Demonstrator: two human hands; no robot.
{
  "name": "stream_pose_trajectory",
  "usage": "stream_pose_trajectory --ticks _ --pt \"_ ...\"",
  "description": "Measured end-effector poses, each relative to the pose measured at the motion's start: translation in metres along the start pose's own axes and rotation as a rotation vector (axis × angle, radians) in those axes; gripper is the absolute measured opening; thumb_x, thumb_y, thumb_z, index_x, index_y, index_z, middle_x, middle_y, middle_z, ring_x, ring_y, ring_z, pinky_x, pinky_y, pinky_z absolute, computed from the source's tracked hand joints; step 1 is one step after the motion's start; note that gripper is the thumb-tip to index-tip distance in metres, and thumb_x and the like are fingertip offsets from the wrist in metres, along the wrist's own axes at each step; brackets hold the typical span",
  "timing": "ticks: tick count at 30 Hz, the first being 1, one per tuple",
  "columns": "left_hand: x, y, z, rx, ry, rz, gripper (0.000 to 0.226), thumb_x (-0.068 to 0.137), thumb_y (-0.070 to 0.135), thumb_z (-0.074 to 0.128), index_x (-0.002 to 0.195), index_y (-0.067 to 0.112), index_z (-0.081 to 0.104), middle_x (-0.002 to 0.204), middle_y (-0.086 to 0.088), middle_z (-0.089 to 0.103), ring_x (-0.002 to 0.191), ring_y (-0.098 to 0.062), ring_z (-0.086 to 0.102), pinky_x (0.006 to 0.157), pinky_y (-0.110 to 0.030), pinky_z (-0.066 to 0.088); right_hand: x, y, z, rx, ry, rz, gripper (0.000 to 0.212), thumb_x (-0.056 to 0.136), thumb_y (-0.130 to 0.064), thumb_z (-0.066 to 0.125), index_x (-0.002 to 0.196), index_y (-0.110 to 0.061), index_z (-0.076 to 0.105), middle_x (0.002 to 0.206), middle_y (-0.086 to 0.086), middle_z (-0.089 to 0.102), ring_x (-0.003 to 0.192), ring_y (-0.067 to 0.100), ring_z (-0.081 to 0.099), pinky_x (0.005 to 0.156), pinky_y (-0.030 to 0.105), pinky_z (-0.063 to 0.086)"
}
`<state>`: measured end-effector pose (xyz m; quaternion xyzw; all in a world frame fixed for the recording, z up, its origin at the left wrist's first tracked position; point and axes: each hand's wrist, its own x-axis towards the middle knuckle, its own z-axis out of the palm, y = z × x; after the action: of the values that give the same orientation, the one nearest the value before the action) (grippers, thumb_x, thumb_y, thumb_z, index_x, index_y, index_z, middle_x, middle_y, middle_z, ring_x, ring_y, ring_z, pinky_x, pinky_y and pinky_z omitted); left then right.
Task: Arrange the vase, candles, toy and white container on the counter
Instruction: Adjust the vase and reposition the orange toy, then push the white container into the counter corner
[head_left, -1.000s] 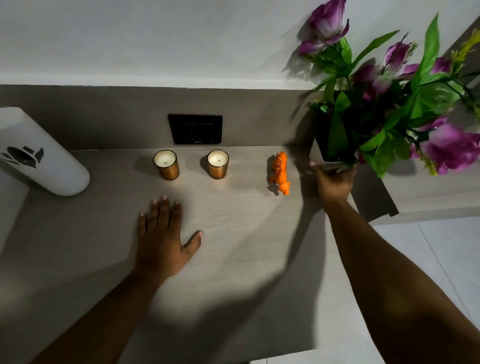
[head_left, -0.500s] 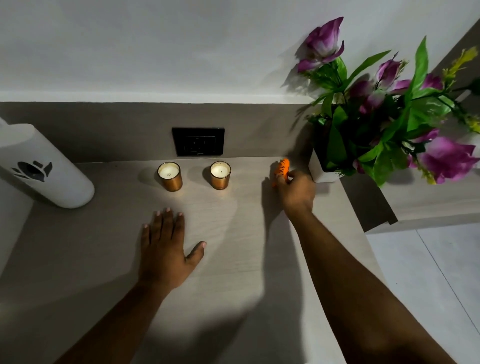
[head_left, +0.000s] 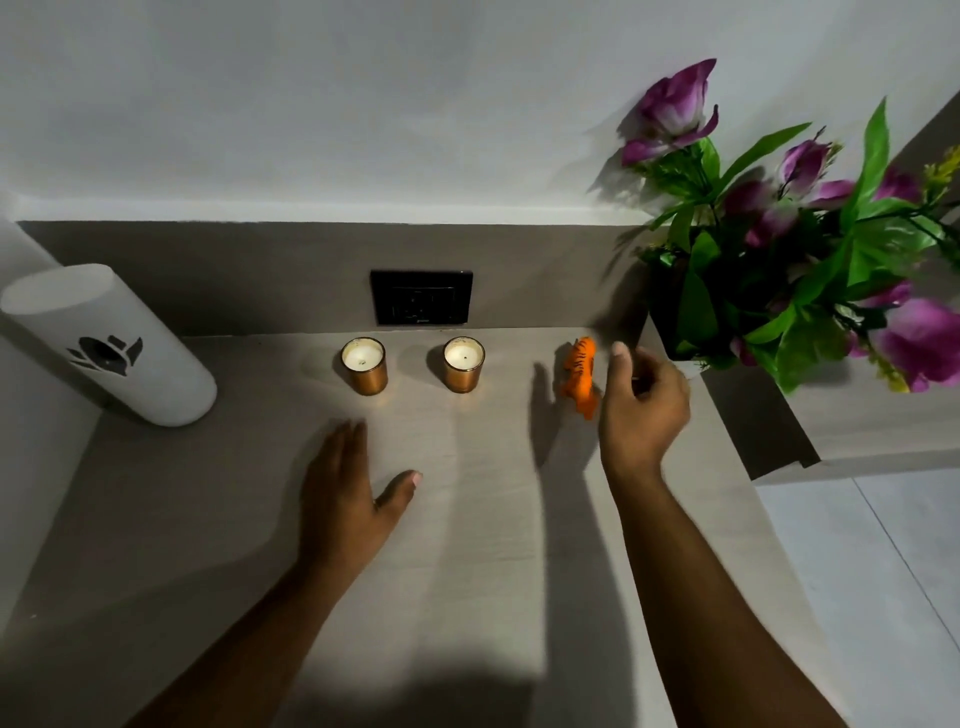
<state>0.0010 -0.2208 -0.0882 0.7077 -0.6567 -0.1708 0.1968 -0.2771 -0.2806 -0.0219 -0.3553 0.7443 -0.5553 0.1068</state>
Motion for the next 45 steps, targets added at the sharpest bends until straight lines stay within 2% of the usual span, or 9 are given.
stream_pose_trajectory --ticks 3,8,12,16,23,27,31,37,45 --pt "0.038 0.008 -0.014 -0.327 0.08 -0.256 0.095 0.074 0.056 0.069 0.148 0.024 0.017 0.157 -0.008 0.025 0.141 -0.03 0.028 0.108 -0.042 0.032 -0.023 -0.02 0.029 0.035 -0.227 -0.108 0.054 0.08 -0.04 0.075 0.123 -0.011 0.059 0.109 0.009 0.061 0.089 0.013 0.06 0.08 0.017 0.05" --pt "0.103 0.022 -0.035 -0.419 0.124 -0.364 0.093 0.068 0.036 0.083 0.143 0.013 0.034 0.149 -0.013 0.04 0.136 -0.03 0.038 0.111 -0.041 0.034 -0.052 -0.032 0.092 -0.194 -0.674 -0.056 0.09 0.074 -0.041 0.081 0.145 -0.01 0.036 0.141 0.013 0.046 0.127 0.027 0.047 0.104 0.036 0.041" --pt "0.118 0.029 -0.036 -0.383 0.139 -0.254 0.05 0.066 0.03 0.083 0.108 0.013 0.06 0.108 -0.008 0.067 0.1 -0.029 0.061 0.085 -0.036 0.049 -0.048 -0.022 0.114 -0.254 -0.623 -0.058 0.058 0.075 -0.038 0.08 0.123 -0.014 0.058 0.12 0.008 0.062 0.107 0.023 0.058 0.084 0.026 0.041" --pt "0.128 0.036 -0.032 -0.4 0.168 -0.235 0.043 0.065 0.029 0.084 0.101 0.016 0.063 0.098 -0.006 0.069 0.089 -0.027 0.062 0.077 -0.037 0.052 -0.041 -0.016 0.122 -0.211 -0.564 -0.077 0.053 0.075 -0.031 0.08 0.12 -0.014 0.058 0.117 0.007 0.062 0.102 0.02 0.056 0.083 0.025 0.04" --pt "0.152 0.036 -0.034 -0.396 0.165 -0.217 0.058 0.066 0.032 0.085 0.113 0.011 0.058 0.11 -0.012 0.066 0.099 -0.031 0.062 0.08 -0.039 0.054 -0.025 -0.018 0.14 -0.202 -0.595 -0.061 0.066 0.076 -0.037 0.08 0.131 -0.015 0.052 0.128 0.008 0.058 0.117 0.025 0.055 0.1 0.04 0.048" --pt "0.141 0.029 -0.037 -0.366 0.065 -0.256 0.111 0.062 0.046 0.085 0.147 0.013 0.021 0.151 -0.014 0.037 0.136 -0.035 0.038 0.105 -0.043 0.038 -0.048 -0.006 0.116 -0.297 -0.622 -0.053 0.093 0.076 -0.058 0.072 0.148 -0.018 0.028 0.148 0.01 0.04 0.134 0.029 0.04 0.106 0.042 0.039" --pt "0.088 -0.007 -0.039 -0.292 0.01 -0.256 0.106 0.07 0.063 0.069 0.15 0.026 0.009 0.16 -0.005 0.018 0.144 -0.029 0.024 0.111 -0.046 0.032 -0.095 0.016 0.071 -0.52 -0.72 -0.35 0.091 0.08 -0.076 0.049 0.148 -0.018 0.028 0.153 0.01 0.035 0.141 0.028 0.03 0.112 0.044 0.032" --pt "0.006 -0.079 -0.047 -0.272 0.307 -0.433 0.098 0.078 0.046 0.071 0.149 0.009 0.015 0.158 -0.017 0.018 0.143 -0.034 0.024 0.115 -0.045 0.027 -0.124 0.018 0.057 -0.793 -0.853 -0.609 0.094 0.085 -0.081 0.018 0.15 -0.015 0.026 0.16 0.015 0.02 0.149 0.034 0.009 0.118 0.05 0.003" --pt "0.078 -0.109 -0.092 -0.505 0.565 -0.585 0.101 0.06 0.03 0.089 0.142 0.013 0.033 0.143 -0.013 0.048 0.128 -0.032 0.049 0.105 -0.042 0.041 -0.142 0.016 0.067 -0.864 -0.923 -0.631 0.101 0.077 -0.089 0.004 0.154 -0.023 0.004 0.163 0.01 -0.006 0.149 0.032 -0.013 0.116 0.053 -0.013"
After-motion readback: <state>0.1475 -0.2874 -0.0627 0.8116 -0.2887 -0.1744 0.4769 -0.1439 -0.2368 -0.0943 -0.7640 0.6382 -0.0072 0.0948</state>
